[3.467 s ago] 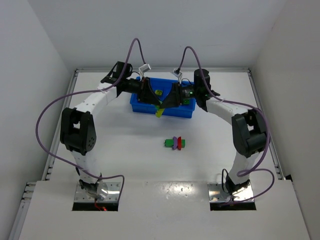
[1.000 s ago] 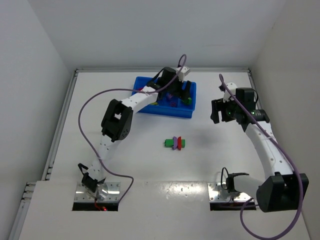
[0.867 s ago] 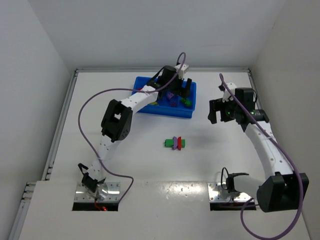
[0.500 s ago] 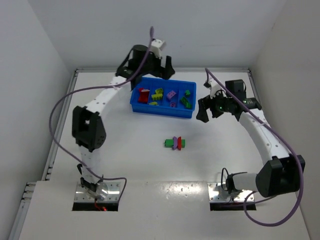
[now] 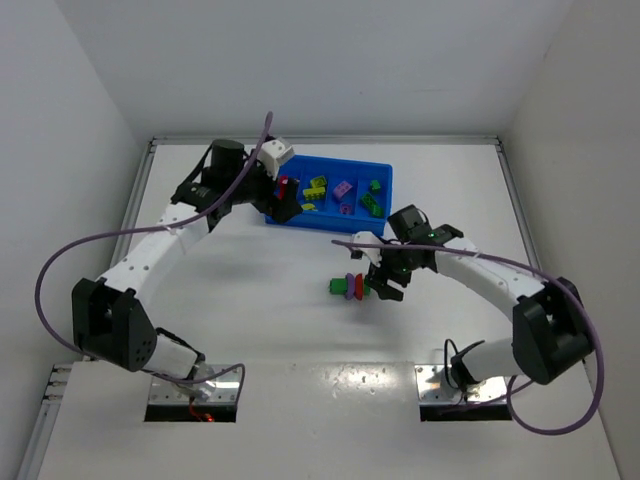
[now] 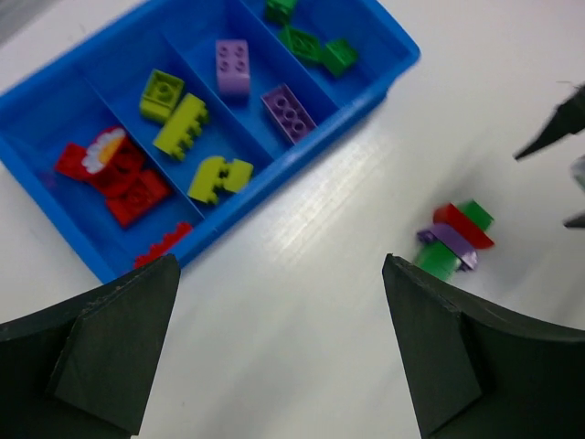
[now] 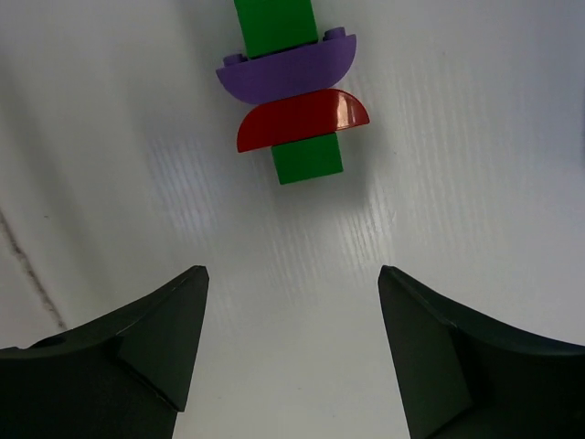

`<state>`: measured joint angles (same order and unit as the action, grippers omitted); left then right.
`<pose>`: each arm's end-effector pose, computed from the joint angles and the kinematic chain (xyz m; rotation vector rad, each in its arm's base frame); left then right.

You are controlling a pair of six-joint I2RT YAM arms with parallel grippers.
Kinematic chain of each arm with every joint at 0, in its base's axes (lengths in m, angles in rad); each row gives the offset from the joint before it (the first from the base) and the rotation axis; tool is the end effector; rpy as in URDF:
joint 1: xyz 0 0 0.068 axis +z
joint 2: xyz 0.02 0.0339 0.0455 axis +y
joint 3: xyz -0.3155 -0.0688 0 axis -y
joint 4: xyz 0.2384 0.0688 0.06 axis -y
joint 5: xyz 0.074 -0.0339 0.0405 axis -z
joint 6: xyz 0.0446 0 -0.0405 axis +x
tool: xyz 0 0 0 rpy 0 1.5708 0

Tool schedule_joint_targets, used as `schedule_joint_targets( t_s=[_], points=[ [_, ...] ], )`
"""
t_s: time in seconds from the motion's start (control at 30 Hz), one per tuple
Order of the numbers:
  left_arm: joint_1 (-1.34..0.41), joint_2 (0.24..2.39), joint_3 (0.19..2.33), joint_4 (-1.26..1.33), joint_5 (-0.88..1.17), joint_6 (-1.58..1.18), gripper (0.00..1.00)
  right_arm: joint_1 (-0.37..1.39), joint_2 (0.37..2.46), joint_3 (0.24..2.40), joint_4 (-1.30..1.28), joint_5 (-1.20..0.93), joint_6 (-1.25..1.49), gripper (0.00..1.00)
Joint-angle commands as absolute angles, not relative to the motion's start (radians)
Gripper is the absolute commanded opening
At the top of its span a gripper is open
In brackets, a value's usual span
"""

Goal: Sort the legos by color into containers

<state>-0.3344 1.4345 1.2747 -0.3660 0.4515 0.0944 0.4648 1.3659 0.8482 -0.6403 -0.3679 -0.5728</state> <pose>0.2966 -0.1237 0.3901 0.7111 1.9731 -0.6174 0.2065 0.1215 0.2507 -1.4165 2.2708 0.4666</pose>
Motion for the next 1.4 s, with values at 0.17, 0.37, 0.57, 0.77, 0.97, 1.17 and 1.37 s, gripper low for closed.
schedule_joint_targets(
  t_s=[0.17,0.37,0.57,0.77,0.97,1.17,1.37],
  points=[
    [-0.313,1.35,1.227,-0.4,0.523,0.115,1.0,0.514,1.525,0.906,-0.52,-0.264,-0.75,0.75],
    [-0.292,1.341,1.2,-0.4,0.479,0.115,1.0,0.558,1.653,0.966,-0.543,-0.275,-0.75,0.75],
    [-0.264,1.341,1.18,-0.391,0.468,0.115,1.0,0.598,1.687,0.986,-0.543,-0.311,-0.719,0.72],
    [-0.245,1.359,1.189,-0.391,0.468,0.124,1.0,0.607,1.735,0.997,-0.543,-0.322,-0.69,0.54],
    [-0.236,1.359,1.175,-0.368,0.485,0.124,1.0,0.617,1.776,1.015,-0.546,-0.331,-0.681,0.11],
    [-0.216,1.348,1.074,-0.339,0.771,0.137,1.0,0.548,1.649,1.063,-0.642,-0.497,-0.67,0.0],
    [-0.207,1.436,1.045,-0.244,1.073,-0.063,0.97,0.52,1.433,1.029,-0.615,-0.652,-0.66,0.0]
  ],
)
